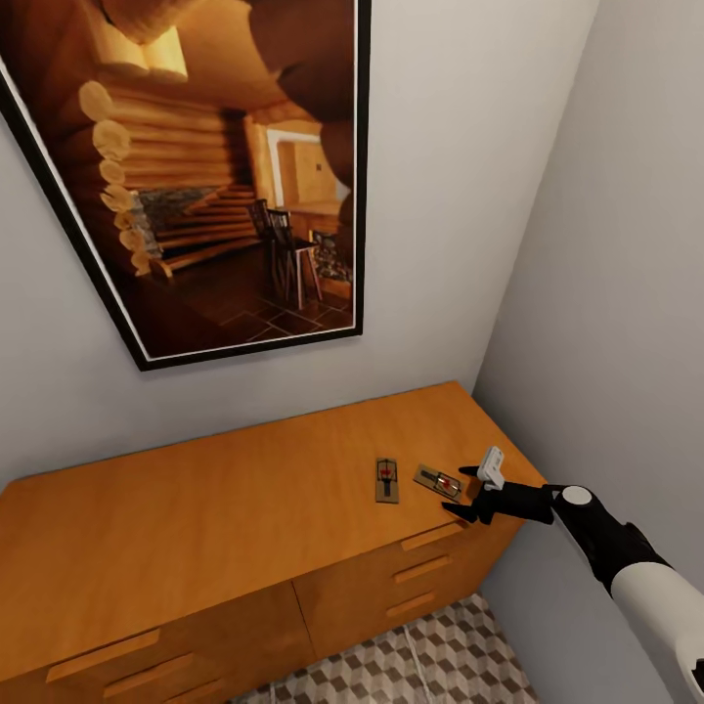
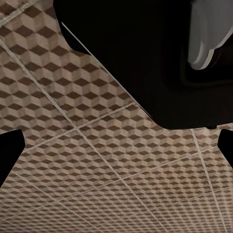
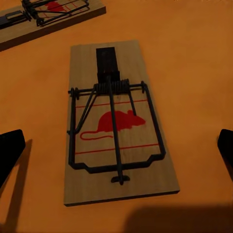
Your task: Take the four mousetraps from the cabinet in the bathroom and place them on the bathroom floor. Make sure all four end up on the same floor surface, and ensure that at least two of them are either under or directly next to the same bathroom sink.
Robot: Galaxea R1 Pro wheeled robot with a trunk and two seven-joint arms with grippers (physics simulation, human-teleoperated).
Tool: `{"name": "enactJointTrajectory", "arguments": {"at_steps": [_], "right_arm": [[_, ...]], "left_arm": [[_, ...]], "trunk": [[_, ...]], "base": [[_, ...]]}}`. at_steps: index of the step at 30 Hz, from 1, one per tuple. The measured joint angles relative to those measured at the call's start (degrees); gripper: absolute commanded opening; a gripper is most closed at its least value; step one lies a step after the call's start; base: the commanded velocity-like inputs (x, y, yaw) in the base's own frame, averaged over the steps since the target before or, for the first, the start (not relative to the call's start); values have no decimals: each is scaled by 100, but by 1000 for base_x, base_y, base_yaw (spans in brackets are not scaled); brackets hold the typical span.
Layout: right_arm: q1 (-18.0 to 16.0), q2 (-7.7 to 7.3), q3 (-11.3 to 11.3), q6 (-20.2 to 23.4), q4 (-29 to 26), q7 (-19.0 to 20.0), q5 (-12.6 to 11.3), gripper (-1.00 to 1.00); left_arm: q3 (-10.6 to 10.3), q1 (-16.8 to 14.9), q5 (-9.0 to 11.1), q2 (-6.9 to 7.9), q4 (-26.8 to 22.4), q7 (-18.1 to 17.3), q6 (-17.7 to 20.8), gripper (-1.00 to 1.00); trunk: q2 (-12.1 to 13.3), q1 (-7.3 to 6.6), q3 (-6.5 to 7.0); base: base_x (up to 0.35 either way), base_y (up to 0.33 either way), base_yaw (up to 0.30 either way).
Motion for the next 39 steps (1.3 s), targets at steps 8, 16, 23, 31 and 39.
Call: {"name": "enactJointTrajectory", "arguments": {"at_steps": [8, 16, 23, 31, 39], "right_arm": [[0, 5, 0, 0, -1, -4, 4, 100], [1, 3, -3, 1, -6, -21, 4, -100], [1, 7, 5, -28, 4, -8, 4, -100], [1, 15, 10, -33, 0, -8, 11, -100], [2, 17, 15, -37, -2, -4, 12, -100]], "left_arm": [[0, 0, 0, 0, 1, 0, 0, 100], [0, -1, -1, -2, 1, 0, -3, 100], [0, 0, 0, -8, -5, 0, -2, 100], [0, 0, 0, -9, -1, 0, -5, 100], [0, -1, 0, -9, -1, 0, -5, 100]], "trunk": [[0, 0, 0], [1, 1, 0], [0, 0, 0], [0, 0, 0], [0, 0, 0]], "base": [[0, 0, 0], [0, 0, 0], [0, 0, 0], [0, 0, 0], [0, 0, 0]]}}
